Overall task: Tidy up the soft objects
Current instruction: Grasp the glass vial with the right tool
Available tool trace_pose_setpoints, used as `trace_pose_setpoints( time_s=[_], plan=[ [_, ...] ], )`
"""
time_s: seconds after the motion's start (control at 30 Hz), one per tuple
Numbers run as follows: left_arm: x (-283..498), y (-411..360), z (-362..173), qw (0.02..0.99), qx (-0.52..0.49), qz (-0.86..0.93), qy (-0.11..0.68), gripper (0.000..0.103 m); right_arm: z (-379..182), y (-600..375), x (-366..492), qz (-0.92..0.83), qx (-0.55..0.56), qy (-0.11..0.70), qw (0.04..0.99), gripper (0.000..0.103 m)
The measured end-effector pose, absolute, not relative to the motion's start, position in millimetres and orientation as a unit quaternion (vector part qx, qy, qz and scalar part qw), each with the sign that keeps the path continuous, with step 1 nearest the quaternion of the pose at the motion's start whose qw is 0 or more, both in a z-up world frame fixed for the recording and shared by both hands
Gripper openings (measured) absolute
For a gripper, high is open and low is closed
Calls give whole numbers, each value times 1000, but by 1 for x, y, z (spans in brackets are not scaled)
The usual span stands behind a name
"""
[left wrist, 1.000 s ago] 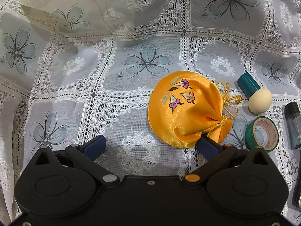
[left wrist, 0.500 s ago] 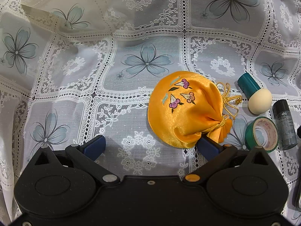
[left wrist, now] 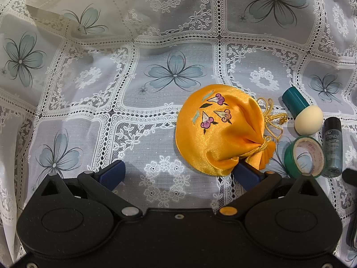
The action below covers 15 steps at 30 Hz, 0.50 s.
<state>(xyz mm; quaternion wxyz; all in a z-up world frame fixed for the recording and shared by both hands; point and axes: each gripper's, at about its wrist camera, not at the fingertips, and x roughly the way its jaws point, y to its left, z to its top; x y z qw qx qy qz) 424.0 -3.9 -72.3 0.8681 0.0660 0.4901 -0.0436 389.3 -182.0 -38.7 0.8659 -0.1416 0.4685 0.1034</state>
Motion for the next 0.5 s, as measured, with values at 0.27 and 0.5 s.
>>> trace_pose_setpoints(
  time_s=[0.27, 0.5],
  plan=[
    [424, -4, -72, 867, 66, -43, 493, 101, -37, -176, 389, 154, -144, 447, 869, 84],
    [424, -3, -72, 867, 65, -42, 493, 101, -53, -171, 402, 161, -160, 445, 866, 84]
  ],
)
